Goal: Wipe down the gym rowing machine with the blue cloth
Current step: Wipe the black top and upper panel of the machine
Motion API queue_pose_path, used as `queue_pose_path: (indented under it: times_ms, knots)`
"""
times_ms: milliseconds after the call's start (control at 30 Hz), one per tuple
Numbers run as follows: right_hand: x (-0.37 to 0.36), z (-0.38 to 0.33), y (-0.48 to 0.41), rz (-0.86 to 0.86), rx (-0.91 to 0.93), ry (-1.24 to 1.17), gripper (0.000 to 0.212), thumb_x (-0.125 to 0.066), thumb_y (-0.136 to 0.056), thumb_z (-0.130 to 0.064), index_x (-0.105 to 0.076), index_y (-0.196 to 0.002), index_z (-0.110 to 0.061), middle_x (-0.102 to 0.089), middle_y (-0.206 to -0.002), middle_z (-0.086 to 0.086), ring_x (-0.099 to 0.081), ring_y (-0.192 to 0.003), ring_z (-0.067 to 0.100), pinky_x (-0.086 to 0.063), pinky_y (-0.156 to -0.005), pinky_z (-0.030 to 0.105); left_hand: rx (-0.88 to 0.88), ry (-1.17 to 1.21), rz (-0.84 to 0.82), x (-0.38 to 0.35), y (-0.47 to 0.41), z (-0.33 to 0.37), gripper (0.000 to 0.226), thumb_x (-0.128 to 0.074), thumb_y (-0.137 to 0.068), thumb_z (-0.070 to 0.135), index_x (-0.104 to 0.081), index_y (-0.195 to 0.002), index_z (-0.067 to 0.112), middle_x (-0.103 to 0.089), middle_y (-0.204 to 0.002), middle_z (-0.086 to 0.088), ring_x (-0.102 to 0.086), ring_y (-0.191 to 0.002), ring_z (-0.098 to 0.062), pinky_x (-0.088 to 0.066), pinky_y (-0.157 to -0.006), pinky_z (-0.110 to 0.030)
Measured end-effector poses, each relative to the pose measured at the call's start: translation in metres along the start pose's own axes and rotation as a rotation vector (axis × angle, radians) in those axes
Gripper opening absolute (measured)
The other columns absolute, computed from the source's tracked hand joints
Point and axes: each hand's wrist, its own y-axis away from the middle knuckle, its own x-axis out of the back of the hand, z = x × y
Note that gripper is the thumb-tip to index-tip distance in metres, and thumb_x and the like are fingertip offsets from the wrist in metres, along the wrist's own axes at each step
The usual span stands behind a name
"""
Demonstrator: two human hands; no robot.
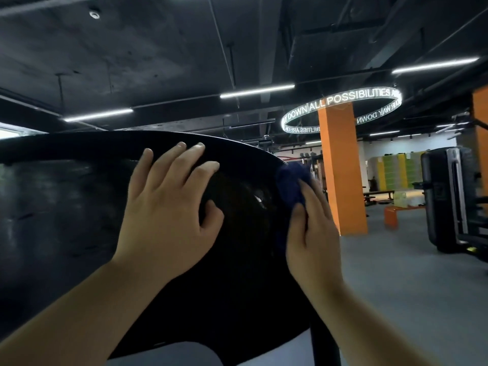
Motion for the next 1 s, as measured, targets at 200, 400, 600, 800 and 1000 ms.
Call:
queue_pose_path:
  times_ms: [200,400,600,800,1000]
  knots:
    - [-0.005,-0.03,-0.048,-0.102,0.0,-0.035,0.045,-0.033,-0.105,-0.024,-0.039,-0.149,-0.025,-0.031,-0.158,-0.01,-0.024,-0.147,0.009,-0.026,-0.117,0.023,-0.083,-0.065,-0.05,-0.008,0.008,0.013,0.055,-0.047,-0.083,0.034,-0.054,-0.135,0.016,-0.042,-0.151,-0.008,-0.03,-0.145,-0.026,-0.007,-0.122,-0.047]
    - [-0.001,0.008,0.016,-0.088,0.161,0.022,0.049,-0.028,-0.106,-0.029,-0.027,-0.154,-0.023,-0.02,-0.163,-0.008,-0.016,-0.151,0.012,-0.019,-0.119,0.018,-0.111,-0.068,-0.036,-0.012,0.023,0.013,0.054,-0.05,-0.085,0.029,-0.054,-0.136,0.015,-0.038,-0.154,-0.009,-0.028,-0.146,-0.025,-0.009,-0.123,-0.046]
    - [0.003,0.025,0.085,-0.14,0.094,0.069,0.051,-0.024,-0.105,-0.031,-0.014,-0.155,-0.027,-0.007,-0.165,-0.01,-0.01,-0.152,0.017,-0.028,-0.118,0.05,-0.181,-0.08,-0.011,-0.021,0.046,0.022,0.051,-0.051,-0.085,0.025,-0.058,-0.133,0.012,-0.043,-0.151,-0.01,-0.035,-0.143,-0.027,-0.015,-0.121,-0.05]
    - [-0.005,-0.009,-0.013,-0.093,0.081,-0.001,0.05,-0.029,-0.105,-0.027,-0.028,-0.154,-0.019,-0.021,-0.163,-0.001,-0.01,-0.15,0.008,-0.022,-0.122,0.042,-0.171,-0.086,0.0,-0.022,0.05,0.023,0.052,-0.054,-0.084,0.025,-0.058,-0.133,0.011,-0.043,-0.151,-0.01,-0.036,-0.142,-0.028,-0.016,-0.121,-0.05]
    - [0.003,0.031,0.144,-0.145,0.077,0.111,0.047,-0.022,-0.106,-0.032,-0.021,-0.152,-0.024,-0.003,-0.165,-0.011,-0.012,-0.152,0.021,-0.022,-0.117,0.046,-0.191,-0.08,-0.011,-0.024,0.073,0.021,0.051,-0.049,-0.088,0.024,-0.056,-0.137,0.01,-0.041,-0.152,-0.009,-0.035,-0.143,-0.027,-0.018,-0.12,-0.05]
